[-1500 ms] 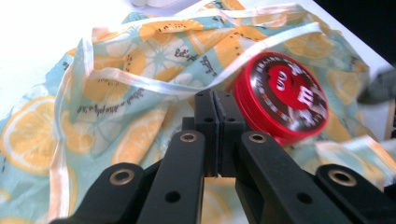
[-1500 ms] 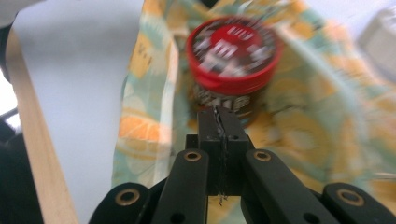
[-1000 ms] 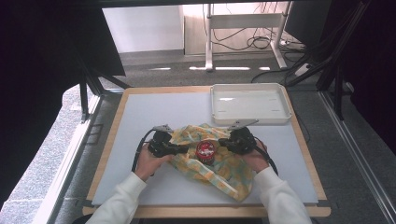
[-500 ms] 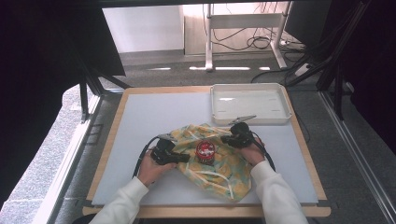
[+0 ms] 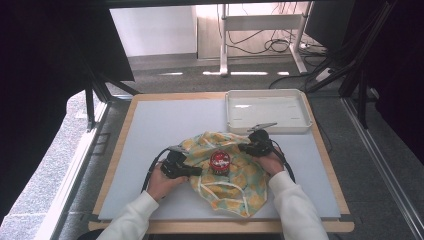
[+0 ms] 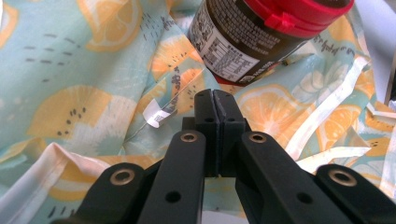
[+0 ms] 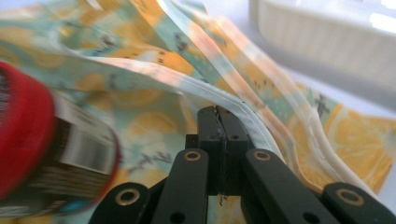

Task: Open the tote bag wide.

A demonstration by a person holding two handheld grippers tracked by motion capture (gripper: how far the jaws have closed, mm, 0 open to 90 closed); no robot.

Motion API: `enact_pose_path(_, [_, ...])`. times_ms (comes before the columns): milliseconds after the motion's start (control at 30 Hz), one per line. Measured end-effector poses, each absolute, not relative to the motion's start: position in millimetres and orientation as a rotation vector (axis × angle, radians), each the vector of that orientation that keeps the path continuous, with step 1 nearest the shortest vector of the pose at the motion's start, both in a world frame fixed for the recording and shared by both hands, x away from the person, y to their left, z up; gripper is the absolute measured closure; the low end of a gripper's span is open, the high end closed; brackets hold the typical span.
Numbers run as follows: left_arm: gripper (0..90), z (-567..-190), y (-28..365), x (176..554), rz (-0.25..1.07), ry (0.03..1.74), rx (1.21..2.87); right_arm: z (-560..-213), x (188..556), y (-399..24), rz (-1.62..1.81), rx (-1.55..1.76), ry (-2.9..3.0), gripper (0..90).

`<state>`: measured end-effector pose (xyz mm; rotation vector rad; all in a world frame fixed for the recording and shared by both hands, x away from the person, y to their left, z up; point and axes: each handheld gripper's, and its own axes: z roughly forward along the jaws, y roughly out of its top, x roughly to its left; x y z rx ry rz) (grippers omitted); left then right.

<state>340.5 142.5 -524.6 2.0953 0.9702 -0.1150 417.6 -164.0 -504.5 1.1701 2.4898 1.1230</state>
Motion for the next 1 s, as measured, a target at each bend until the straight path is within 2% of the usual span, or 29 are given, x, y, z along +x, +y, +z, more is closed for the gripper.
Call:
enact_pose_path(367, [90.0,-502.9,153.6,334.6,-0.028,0.959,2.007,-471.3,386.6,-168.9,1.239,1.035,2.432,88.9])
enact_pose_path(1000, [89.4,-487.6,181.0,331.2,0.085,1.006,1.949,-461.3,358.5,-179.5,1.234,0.983,2.433,88.8])
